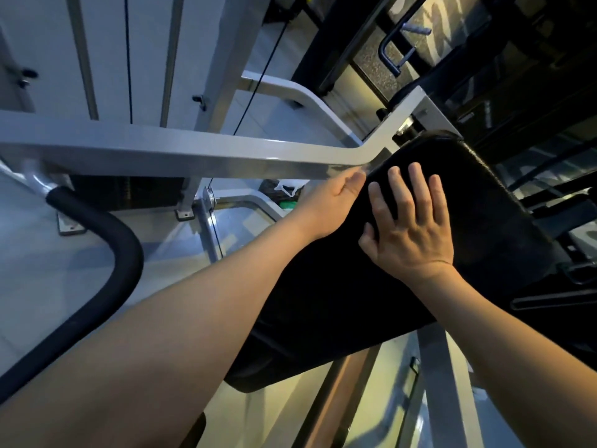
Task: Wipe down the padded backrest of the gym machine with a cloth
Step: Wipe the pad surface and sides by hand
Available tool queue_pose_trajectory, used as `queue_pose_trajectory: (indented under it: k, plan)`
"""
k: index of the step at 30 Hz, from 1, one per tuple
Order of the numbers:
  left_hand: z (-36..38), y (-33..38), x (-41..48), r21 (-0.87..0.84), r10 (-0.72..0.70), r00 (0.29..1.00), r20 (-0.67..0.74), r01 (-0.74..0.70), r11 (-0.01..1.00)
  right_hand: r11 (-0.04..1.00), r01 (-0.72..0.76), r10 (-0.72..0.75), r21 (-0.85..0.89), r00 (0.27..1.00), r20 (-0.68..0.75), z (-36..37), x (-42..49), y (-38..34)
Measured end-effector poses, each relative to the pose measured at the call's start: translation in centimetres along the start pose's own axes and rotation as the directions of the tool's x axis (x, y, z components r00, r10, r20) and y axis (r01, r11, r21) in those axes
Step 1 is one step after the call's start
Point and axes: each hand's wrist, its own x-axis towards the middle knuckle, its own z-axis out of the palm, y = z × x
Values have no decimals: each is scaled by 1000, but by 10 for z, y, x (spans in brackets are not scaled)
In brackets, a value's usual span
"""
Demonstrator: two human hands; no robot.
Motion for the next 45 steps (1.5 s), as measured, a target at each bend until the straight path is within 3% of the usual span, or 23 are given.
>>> queue_pose_trajectory:
  k: [3, 8, 13, 16, 19, 22, 24, 27, 30, 35, 40, 45]
  plan:
    - [1, 0, 12, -6, -13, 997, 80, 13, 1000, 1000, -3, 4, -10, 1000, 15, -1, 0, 2]
    - [-6, -12, 13, -82, 24, 998, 53, -19, 996, 1000, -2, 2, 17, 1000, 22, 1, 0, 4]
    - [-15, -96, -39, 37, -134, 990, 33, 133, 990, 1000, 2, -3, 10, 1000, 26, 2, -3, 3]
    - [-11, -120, -61, 20, -195, 978, -73, 197, 980, 1000, -1, 0, 12, 999, 48, -1, -2, 3]
    - [0, -91, -55, -46, -221, 952, -210, 216, 975, 1000, -2, 0, 24, 998, 65, -5, 2, 4]
    - [5, -38, -43, -125, -104, 951, -291, 70, 990, 996, -10, 7, 89, 999, 40, -12, 3, 2]
    - [4, -18, -41, -177, -47, 969, -241, 4, 984, 987, 24, -28, 160, 999, 22, -16, -1, -5]
    - [5, -26, -45, -197, -33, 984, -175, -2, 980, 985, 70, -70, 156, 998, -5, -11, -12, -20]
    - [3, -39, -40, -123, 73, 981, -178, -95, 988, 993, 45, -39, 105, 998, -59, 4, -14, -30]
    - [-1, -25, -21, -140, -27, 996, -83, 15, 990, 997, 33, -27, 65, 995, -91, 13, -18, -30]
    - [-1, -46, -31, -109, 80, 995, -64, -86, 990, 998, 41, -36, 58, 996, -78, 14, -16, -30]
    - [-4, -41, -26, 45, 161, 987, -16, -160, 986, 998, 34, -30, 50, 997, -78, 12, -13, -29]
